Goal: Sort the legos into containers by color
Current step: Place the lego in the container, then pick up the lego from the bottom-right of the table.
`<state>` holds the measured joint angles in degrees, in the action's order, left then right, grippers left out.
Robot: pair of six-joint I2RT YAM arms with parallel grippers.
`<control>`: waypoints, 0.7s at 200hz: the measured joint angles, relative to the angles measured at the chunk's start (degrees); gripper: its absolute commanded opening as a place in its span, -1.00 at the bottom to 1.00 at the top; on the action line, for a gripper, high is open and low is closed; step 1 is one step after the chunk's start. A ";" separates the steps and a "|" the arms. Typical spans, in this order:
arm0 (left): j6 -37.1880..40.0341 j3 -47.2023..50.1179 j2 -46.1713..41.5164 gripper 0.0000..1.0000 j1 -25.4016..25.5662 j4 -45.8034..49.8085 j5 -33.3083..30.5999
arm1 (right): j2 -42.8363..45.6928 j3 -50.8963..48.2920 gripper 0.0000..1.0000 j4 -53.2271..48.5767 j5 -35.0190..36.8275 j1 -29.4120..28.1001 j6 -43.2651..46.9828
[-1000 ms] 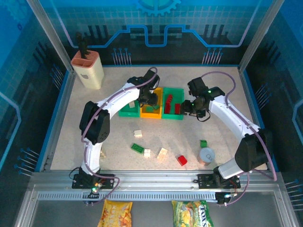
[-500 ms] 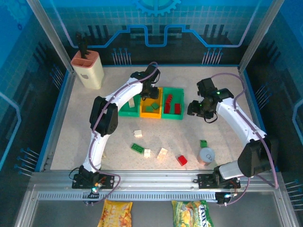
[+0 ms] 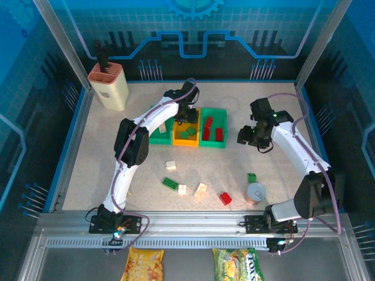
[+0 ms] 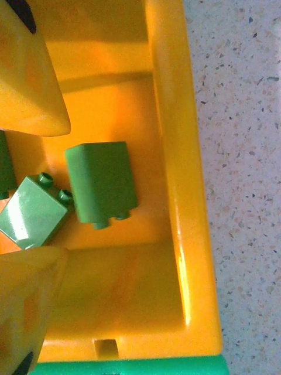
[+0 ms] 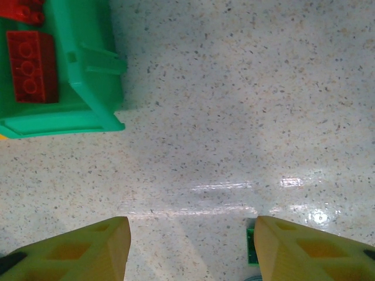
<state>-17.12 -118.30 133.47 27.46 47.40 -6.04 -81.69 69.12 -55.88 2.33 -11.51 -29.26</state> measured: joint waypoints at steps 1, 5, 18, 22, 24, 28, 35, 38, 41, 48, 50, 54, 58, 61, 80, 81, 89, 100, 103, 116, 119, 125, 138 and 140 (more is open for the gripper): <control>-0.02 0.04 -0.02 0.09 0.00 -0.04 0.00 | 0.00 -0.09 0.17 0.02 -0.02 0.07 0.02; -0.15 0.26 -0.15 0.10 0.00 -0.20 0.07 | 0.00 -0.31 0.17 0.00 -0.04 0.31 0.24; -0.59 1.20 -0.79 0.10 0.00 -0.81 0.15 | 0.00 -1.07 0.18 -0.04 -0.44 1.16 0.66; -0.72 1.51 -0.98 0.10 0.00 -0.96 0.24 | 0.00 -1.29 0.18 0.04 -0.52 1.38 0.68; -0.81 1.66 -1.14 0.10 0.00 -1.01 0.31 | 0.00 -1.38 0.18 0.09 -0.59 1.49 0.79; -0.83 1.99 -1.38 0.10 0.00 -1.14 0.37 | 0.00 -1.62 0.18 0.09 -0.68 1.77 0.85; -0.98 2.71 -1.92 0.10 0.00 -1.27 0.61 | 0.00 -2.03 0.18 0.11 -0.90 2.23 1.07; -0.98 2.97 -2.16 0.11 0.00 -1.27 0.79 | 0.00 -2.21 0.18 0.15 -1.01 2.38 1.11; -0.98 3.28 -2.40 0.11 0.00 -1.33 0.81 | 0.00 -2.43 0.18 0.22 -1.07 2.60 1.25; -1.01 4.11 -3.08 0.11 0.00 -1.46 1.11 | 0.00 -2.97 0.18 0.26 -1.27 2.97 1.38; -1.01 4.35 -3.32 0.11 0.00 -1.49 1.25 | 0.00 -3.08 0.18 0.26 -1.27 3.04 1.38; -1.01 4.94 -3.78 0.11 0.00 -1.62 1.44 | 0.00 -3.50 0.18 0.33 -1.31 3.28 1.51; -1.01 5.53 -4.35 0.11 0.00 -1.73 1.62 | 0.00 -3.80 0.18 0.31 -1.29 3.41 1.55; -1.01 6.03 -4.72 0.11 0.00 -1.88 1.73 | 0.00 -4.07 0.19 0.31 -1.31 3.52 1.73; -1.01 9.84 -8.07 0.11 0.00 -3.23 2.60 | -0.09 -5.77 0.20 0.20 -1.36 3.96 2.16; -1.01 10.01 -8.24 0.11 0.00 -3.26 2.67 | -0.09 -5.84 0.20 0.20 -1.38 3.96 2.16; -1.03 12.11 -10.05 0.11 0.00 -4.00 2.95 | -0.20 -6.49 0.21 0.17 -1.46 4.04 2.36; -1.07 15.04 -12.72 0.11 -0.04 -4.76 3.34 | -0.46 -7.37 0.22 0.15 -1.51 4.09 2.43; -1.09 15.78 -13.40 0.11 -0.04 -5.01 3.43 | -0.52 -7.61 0.23 0.09 -1.51 4.09 2.45; -1.29 19.43 -16.63 0.12 -0.04 -6.36 3.74 | -0.96 -8.79 0.25 -0.28 -1.68 4.09 2.58; -1.42 20.24 -17.33 0.12 -0.04 -6.71 3.82 | -1.09 -9.07 0.26 -0.39 -1.75 4.09 2.58; -1.49 21.88 -18.73 0.13 -0.04 -7.32 3.98 | -1.29 -9.55 0.27 -0.63 -1.86 4.09 2.56; -1.92 25.18 -21.40 0.13 -0.04 -8.28 4.13 | -1.60 -10.67 0.32 -1.07 -2.29 4.09 2.58; -1.95 25.75 -21.81 0.13 -0.04 -8.55 4.17 | -1.62 -10.75 0.33 -1.11 -2.36 4.09 2.60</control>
<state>-19.07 -92.55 111.66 27.42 38.85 -1.87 -83.31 58.37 -56.99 -0.03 -7.42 -26.65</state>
